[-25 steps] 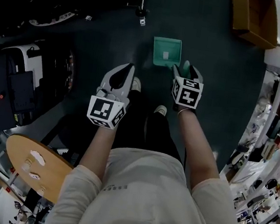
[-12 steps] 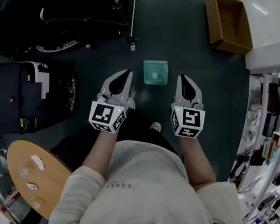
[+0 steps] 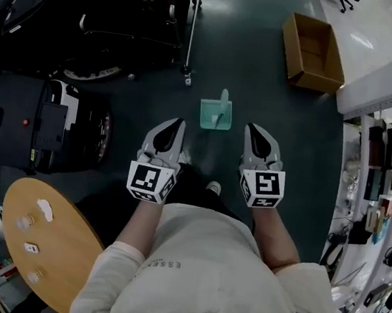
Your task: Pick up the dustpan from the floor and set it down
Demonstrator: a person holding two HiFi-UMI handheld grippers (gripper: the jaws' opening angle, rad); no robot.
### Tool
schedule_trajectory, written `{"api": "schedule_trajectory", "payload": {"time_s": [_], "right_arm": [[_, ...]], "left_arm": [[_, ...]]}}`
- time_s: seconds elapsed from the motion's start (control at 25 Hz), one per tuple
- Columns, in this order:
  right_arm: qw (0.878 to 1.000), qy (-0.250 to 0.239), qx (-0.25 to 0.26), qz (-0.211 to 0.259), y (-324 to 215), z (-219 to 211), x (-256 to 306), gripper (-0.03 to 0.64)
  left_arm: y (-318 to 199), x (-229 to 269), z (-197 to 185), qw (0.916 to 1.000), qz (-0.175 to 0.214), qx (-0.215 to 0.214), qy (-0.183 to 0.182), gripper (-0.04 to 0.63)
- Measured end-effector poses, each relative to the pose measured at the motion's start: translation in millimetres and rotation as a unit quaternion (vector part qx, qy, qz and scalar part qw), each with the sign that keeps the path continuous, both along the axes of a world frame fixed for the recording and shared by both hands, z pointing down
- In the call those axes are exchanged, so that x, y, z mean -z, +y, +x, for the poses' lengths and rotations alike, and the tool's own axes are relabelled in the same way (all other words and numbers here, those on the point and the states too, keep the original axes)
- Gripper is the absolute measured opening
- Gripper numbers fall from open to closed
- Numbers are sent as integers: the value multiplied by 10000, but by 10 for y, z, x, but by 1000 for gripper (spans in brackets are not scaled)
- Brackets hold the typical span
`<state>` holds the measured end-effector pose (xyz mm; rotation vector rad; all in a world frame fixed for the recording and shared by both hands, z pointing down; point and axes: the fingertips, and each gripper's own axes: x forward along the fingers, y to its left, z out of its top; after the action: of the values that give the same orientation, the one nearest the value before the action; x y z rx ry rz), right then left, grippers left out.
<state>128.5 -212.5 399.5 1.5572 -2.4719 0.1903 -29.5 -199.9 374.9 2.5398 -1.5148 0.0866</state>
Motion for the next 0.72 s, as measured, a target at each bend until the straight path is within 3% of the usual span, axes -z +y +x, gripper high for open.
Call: {"api": "schedule_trajectory", "payload": {"time_s": [0.4,0.72], "right_arm": [[9996,2,84,-262,755,-9,-72,-8],[9998,89,146,-88,1775,-234,153,-8]], "left_arm": [[831,-39,-164,9998,-42,168,60,17],[2017,114,-336,9996,192,152,166,17]]}}
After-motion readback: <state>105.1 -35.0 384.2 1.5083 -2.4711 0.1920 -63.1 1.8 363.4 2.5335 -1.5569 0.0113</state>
